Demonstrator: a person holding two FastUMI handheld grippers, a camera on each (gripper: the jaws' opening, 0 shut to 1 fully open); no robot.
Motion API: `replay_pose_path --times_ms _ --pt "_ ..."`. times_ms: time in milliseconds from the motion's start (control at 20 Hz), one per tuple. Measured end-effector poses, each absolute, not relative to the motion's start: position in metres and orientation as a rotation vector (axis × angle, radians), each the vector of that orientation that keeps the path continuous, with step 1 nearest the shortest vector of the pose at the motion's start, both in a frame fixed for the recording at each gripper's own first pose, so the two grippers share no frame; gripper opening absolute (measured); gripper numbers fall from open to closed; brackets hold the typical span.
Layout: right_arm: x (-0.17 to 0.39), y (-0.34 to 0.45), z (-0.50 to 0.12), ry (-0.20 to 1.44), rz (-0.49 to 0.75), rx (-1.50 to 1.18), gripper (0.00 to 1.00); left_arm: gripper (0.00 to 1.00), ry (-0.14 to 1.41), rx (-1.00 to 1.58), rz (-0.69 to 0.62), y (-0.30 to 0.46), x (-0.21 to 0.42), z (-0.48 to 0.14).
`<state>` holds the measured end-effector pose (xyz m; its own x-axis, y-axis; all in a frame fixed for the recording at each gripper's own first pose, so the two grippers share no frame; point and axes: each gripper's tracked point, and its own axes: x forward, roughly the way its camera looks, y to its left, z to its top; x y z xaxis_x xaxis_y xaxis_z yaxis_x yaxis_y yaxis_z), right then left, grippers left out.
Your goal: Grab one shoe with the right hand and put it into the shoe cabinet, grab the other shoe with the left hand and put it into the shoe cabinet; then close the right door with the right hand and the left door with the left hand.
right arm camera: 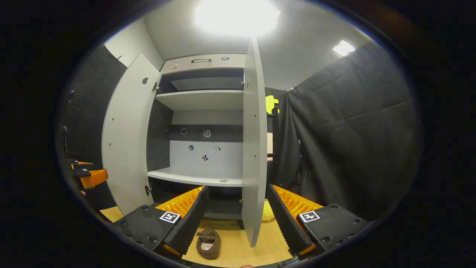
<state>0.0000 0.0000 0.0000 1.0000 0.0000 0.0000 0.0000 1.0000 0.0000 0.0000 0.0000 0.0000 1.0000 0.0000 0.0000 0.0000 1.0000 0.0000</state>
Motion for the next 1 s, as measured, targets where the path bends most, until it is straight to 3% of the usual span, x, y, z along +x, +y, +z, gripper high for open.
replay_pose_path --times_ms 500,550,950,1000 --pt "-0.008 -0.01 -0.006 0.015 0.005 -0.014 1.0 0.98 0.004 0.033 -0.005 0.003 -0.007 0.003" --pt "-0.008 -0.013 -0.006 0.016 0.003 -0.016 1.0 0.92 0.002 0.031 -0.001 0.004 -0.007 0.004" --pt "-0.002 -0.017 -0.02 0.05 0.035 -0.031 1.0 0.92 -0.002 0.03 0.021 0.003 -0.007 0.008" --pt "0.001 -0.017 -0.023 0.057 0.041 -0.038 1.0 0.98 -0.003 0.034 0.026 0.001 -0.007 0.008"
